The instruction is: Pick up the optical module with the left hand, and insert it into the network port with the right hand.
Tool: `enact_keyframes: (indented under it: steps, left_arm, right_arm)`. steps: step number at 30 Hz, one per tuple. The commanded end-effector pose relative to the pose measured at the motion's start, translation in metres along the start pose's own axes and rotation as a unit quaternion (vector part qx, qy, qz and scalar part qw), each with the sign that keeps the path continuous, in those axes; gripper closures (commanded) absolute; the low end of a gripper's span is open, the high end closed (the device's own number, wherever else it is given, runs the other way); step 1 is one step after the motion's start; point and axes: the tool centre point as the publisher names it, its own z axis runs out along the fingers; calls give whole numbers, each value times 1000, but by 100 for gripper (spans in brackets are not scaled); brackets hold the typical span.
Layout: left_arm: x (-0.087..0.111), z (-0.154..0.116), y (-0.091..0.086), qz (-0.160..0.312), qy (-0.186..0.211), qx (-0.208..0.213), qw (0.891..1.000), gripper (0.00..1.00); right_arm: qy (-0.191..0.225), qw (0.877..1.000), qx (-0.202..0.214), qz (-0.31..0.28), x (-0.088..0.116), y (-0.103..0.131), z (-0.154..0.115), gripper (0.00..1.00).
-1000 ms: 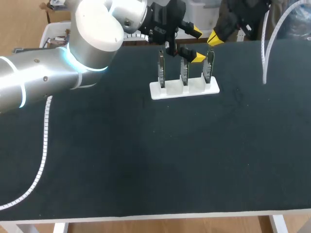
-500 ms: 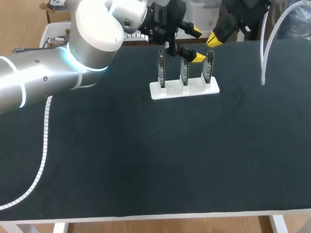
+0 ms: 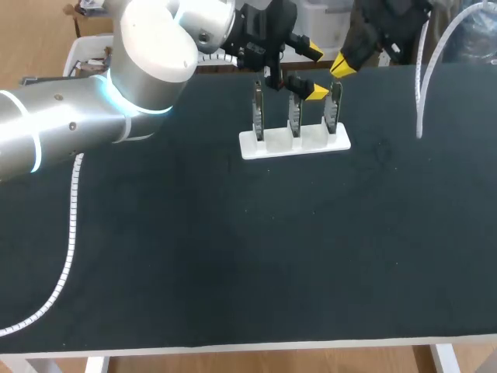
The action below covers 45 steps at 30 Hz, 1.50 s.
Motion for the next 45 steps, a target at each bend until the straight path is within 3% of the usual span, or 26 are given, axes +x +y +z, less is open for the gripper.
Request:
enact_keyframes:
  steps: [1, 15, 16, 17, 18, 45]
  left_arm:
    - [-1, 0, 0, 0, 2, 0, 1000, 0]
    - [-1, 0, 0, 0, 2, 0, 1000, 0]
    - [-1, 0, 0, 0, 2, 0, 1000, 0]
    - [-1, 0, 0, 0, 2, 0, 1000, 0]
    - [-1, 0, 0, 0, 2, 0, 1000, 0]
    - [-1, 0, 0, 0, 2, 0, 1000, 0]
  right_arm:
    - [-2, 1000, -4, -3, 8, -6, 5, 100]
    - [3, 999, 22, -32, -15, -8, -20, 100]
    - [5, 999, 25, -24, -15, -7, -21, 90]
    - [5, 999, 25, -24, -15, -7, -21, 54]
    - [5, 999, 25, -24, -15, -7, -21, 0]
    - [5, 999, 25, -24, -15, -7, -21, 0]
